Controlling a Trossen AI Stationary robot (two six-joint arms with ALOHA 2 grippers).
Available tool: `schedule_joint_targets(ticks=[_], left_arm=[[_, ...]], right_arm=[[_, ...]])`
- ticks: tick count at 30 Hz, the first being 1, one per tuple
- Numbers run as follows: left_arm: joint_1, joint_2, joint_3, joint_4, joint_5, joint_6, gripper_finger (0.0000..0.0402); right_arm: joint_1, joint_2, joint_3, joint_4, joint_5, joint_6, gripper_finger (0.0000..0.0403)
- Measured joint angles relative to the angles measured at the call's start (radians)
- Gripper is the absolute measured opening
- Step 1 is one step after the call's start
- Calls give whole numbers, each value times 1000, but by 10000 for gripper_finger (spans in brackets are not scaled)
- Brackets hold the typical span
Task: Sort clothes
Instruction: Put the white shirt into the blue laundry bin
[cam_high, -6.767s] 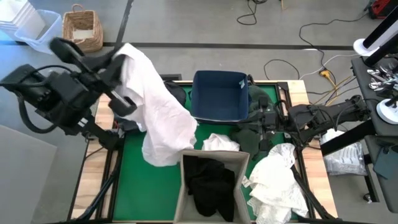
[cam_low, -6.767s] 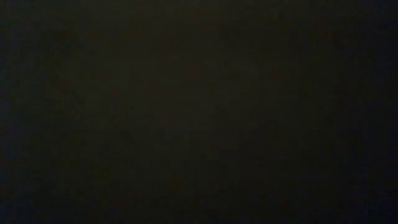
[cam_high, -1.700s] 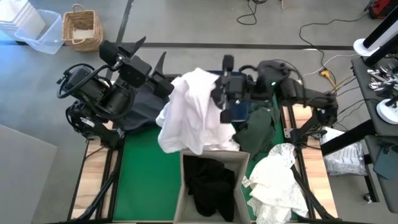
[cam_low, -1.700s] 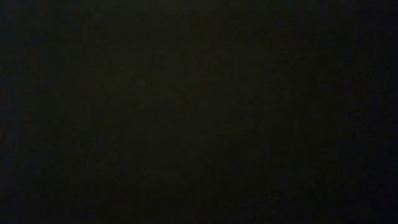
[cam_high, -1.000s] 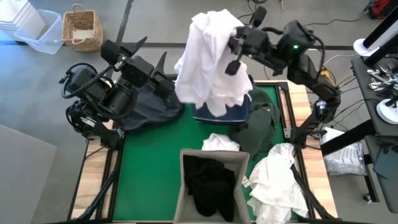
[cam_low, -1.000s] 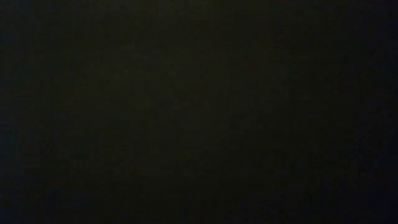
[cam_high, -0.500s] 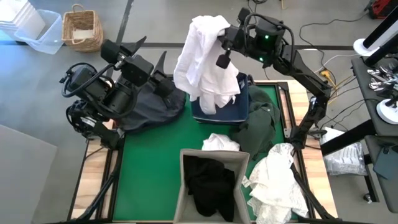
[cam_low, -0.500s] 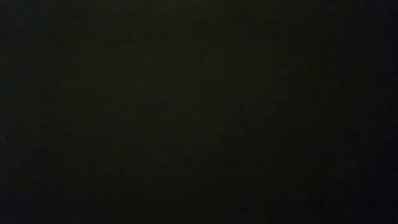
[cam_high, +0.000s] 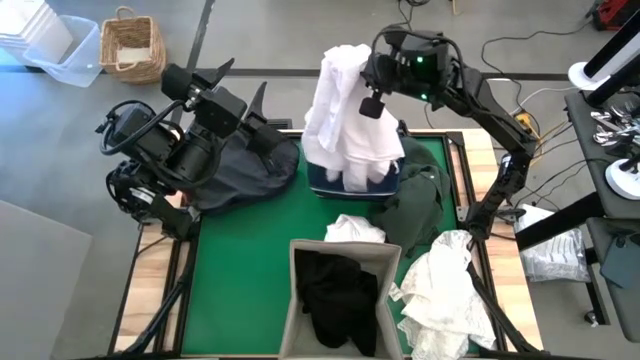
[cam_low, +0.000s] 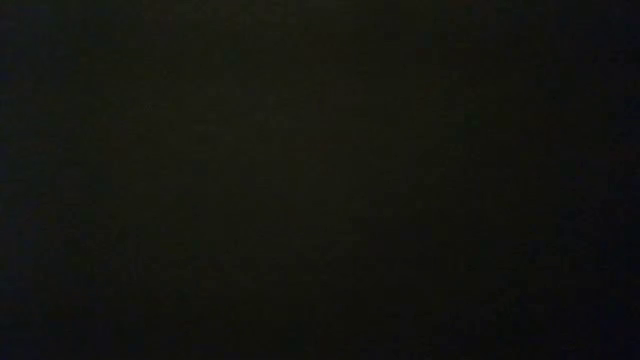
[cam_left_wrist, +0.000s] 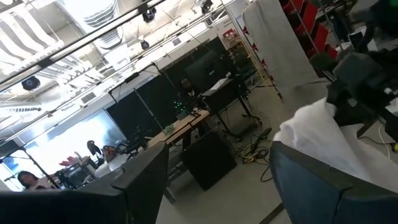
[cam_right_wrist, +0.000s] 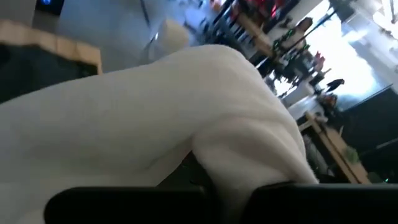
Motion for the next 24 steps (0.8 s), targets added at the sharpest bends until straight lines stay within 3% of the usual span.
schedule_joint_targets(ticks=[7,24], left_arm=[[0,0,0,-1,0,0,256],[0,0,0,-10,0,0,256]], right_arm=[[0,0,-16,-69,2,9,9],[-6,0,-233,12,-11,61,9]])
